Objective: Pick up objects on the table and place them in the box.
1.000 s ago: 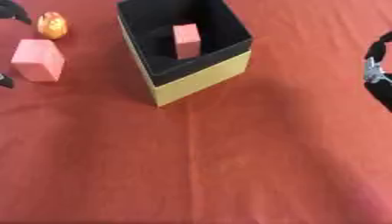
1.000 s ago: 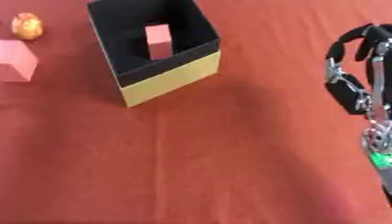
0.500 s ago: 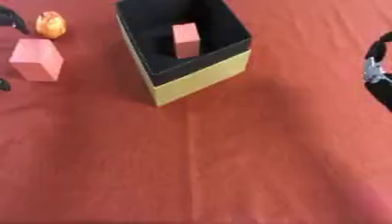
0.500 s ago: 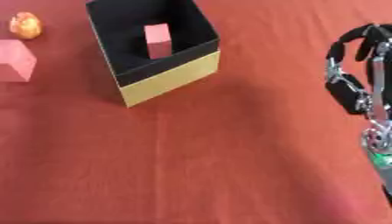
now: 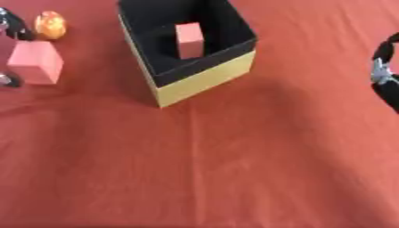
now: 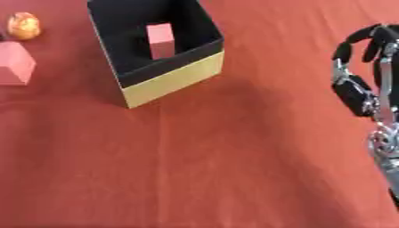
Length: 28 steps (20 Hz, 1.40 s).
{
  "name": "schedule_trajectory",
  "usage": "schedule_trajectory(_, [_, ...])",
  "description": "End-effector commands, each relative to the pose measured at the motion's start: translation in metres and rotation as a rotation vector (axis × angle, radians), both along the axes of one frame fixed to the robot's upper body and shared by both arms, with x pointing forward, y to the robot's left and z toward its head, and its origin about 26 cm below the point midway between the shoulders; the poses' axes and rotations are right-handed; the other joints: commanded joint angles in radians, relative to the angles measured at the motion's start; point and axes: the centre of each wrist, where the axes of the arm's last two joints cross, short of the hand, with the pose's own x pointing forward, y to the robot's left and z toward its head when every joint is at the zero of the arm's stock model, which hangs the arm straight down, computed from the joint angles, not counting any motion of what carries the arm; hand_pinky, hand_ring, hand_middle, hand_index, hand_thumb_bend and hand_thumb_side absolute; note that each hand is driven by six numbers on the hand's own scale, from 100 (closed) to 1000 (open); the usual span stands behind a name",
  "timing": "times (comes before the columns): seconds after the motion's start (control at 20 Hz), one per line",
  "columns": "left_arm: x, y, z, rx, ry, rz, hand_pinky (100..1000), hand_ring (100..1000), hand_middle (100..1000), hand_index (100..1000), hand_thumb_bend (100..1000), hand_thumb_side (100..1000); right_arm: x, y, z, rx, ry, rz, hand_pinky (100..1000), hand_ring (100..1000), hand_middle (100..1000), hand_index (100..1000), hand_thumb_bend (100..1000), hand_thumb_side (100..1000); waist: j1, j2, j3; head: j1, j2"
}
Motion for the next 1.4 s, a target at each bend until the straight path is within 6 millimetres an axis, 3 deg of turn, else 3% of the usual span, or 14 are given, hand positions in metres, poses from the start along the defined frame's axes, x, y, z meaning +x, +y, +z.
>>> schedule_trajectory(0.05, [-0.005,0.001,0.023,0.094,0.063,-0.075,558,684,647,743,563,272,-0.001,0.000,0.008,-0.014,-0.025,0.002,100,158,287,512,100,100,0.002,-0.020,0.001,0.001,0.005])
schedule_trajectory(0.4, [-0.014,-0.026,0.060,0.002,-0.032,-0.175,520,654,632,738,435,226,-0.002,-0.002,0.008,-0.020,-0.023,-0.005,100,158,287,512,100,100,0.005,-0.026,0.005,-0.004,0.005])
schedule_trajectory(0.65, [-0.014,-0.068,0.086,-0.083,-0.066,-0.299,486,626,622,731,333,189,-0.001,-0.002,0.009,-0.025,-0.018,-0.002,100,159,287,512,100,100,0.007,-0.031,0.005,-0.002,0.005])
schedule_trajectory(0.75, [-0.014,-0.078,0.092,-0.102,-0.066,-0.321,486,626,622,731,333,189,-0.001,-0.002,0.009,-0.025,-0.017,-0.002,100,159,287,512,100,100,0.008,-0.032,0.006,-0.002,0.005])
schedule_trajectory(0.8, [-0.013,-0.090,0.096,-0.126,-0.076,-0.353,453,602,609,718,249,163,-0.001,-0.002,0.009,-0.026,-0.017,0.001,100,159,286,512,100,100,0.008,-0.032,0.002,0.003,0.005])
schedule_trajectory(1.1, [-0.004,-0.158,0.111,-0.217,-0.115,-0.441,440,594,607,718,234,144,0.000,0.000,0.010,-0.023,-0.019,0.014,100,158,286,513,100,100,0.012,-0.028,-0.011,0.015,0.005])
schedule_trajectory(1.4, [0.011,-0.192,0.103,-0.203,-0.130,-0.416,454,603,608,718,311,154,0.001,0.002,0.012,-0.022,-0.022,0.026,100,157,285,512,100,100,0.016,-0.023,-0.028,0.023,0.005])
